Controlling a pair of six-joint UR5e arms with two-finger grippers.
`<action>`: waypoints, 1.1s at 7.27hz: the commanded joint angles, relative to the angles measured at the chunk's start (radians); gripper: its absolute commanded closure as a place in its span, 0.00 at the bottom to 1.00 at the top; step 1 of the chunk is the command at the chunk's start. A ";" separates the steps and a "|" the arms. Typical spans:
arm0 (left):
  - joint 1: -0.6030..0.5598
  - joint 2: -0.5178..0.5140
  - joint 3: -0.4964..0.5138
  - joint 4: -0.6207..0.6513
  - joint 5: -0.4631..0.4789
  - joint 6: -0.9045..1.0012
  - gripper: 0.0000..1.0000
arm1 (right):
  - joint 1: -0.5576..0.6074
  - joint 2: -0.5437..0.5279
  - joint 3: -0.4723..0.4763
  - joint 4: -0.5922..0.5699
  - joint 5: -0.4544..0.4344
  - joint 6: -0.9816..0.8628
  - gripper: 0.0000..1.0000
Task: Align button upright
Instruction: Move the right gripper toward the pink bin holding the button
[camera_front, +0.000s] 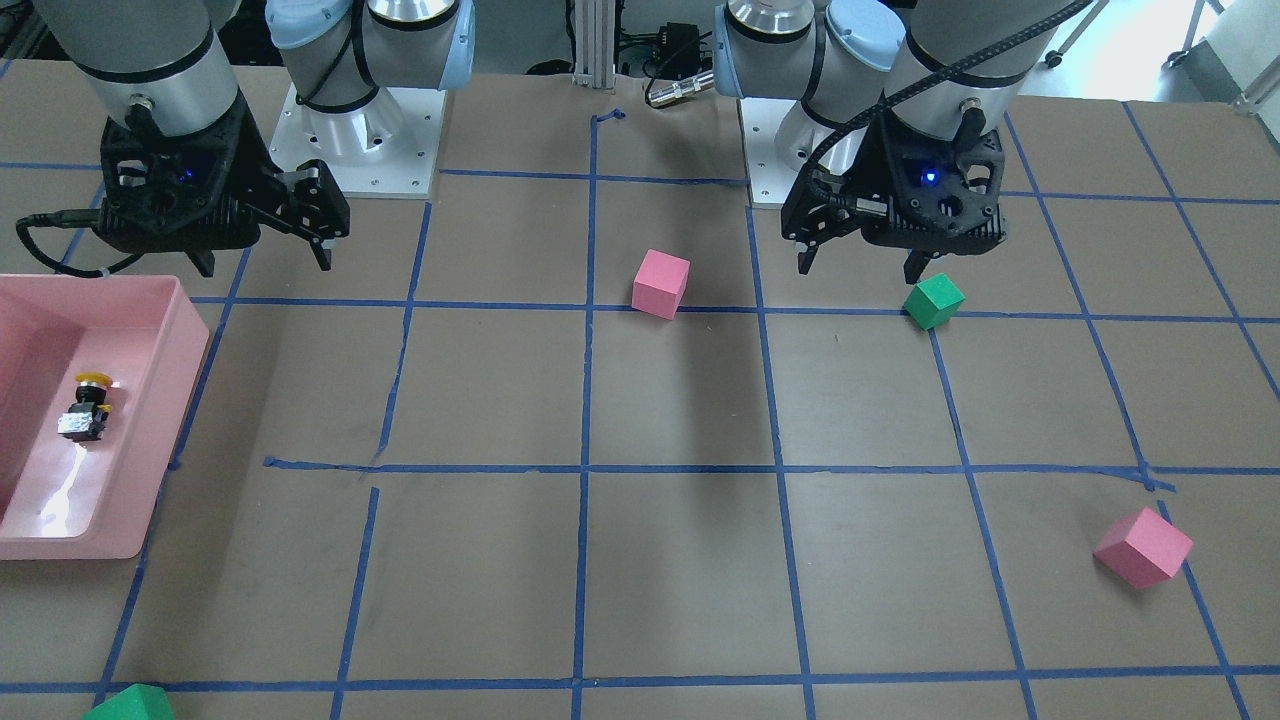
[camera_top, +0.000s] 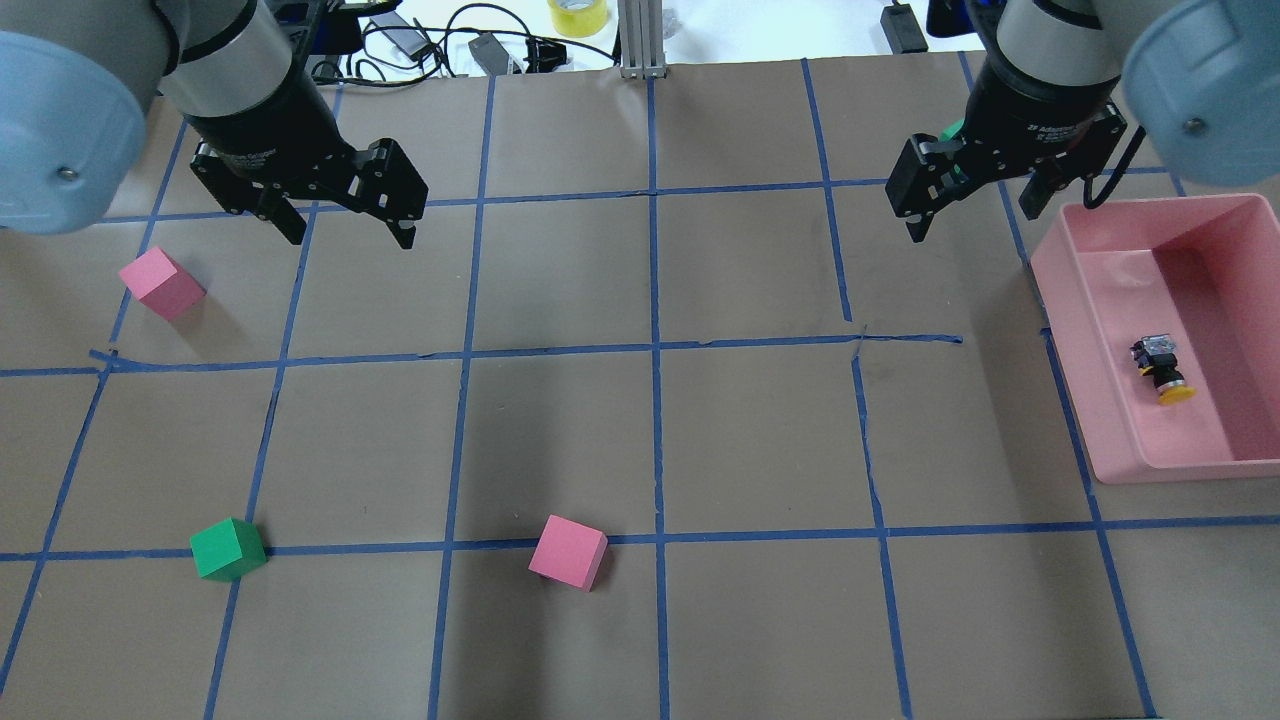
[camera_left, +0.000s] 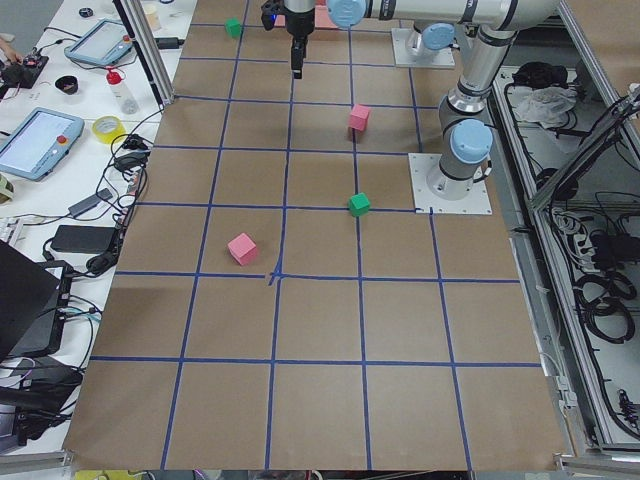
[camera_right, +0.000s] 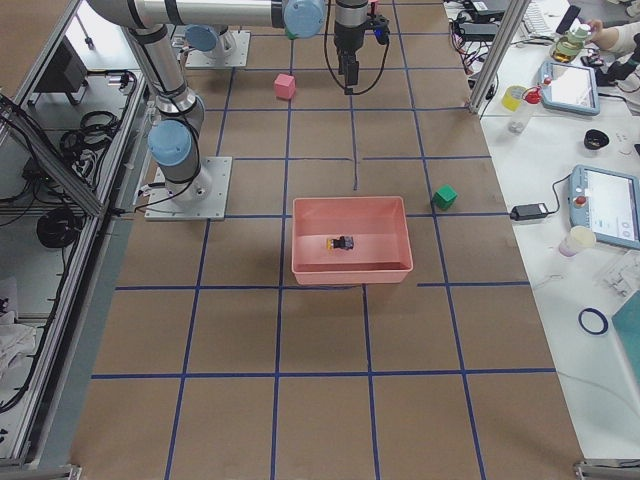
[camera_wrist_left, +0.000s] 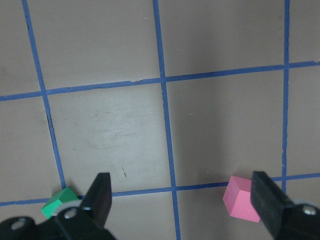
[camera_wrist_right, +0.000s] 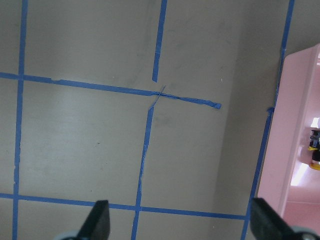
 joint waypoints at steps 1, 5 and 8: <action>0.000 0.000 0.000 0.000 0.000 0.000 0.00 | 0.000 0.000 0.000 0.000 -0.002 0.000 0.00; 0.000 0.000 0.000 -0.002 0.000 0.000 0.00 | 0.000 -0.006 -0.003 0.073 -0.006 0.000 0.00; 0.000 0.002 0.000 -0.002 0.000 0.002 0.00 | -0.001 0.000 0.009 0.064 -0.029 -0.003 0.00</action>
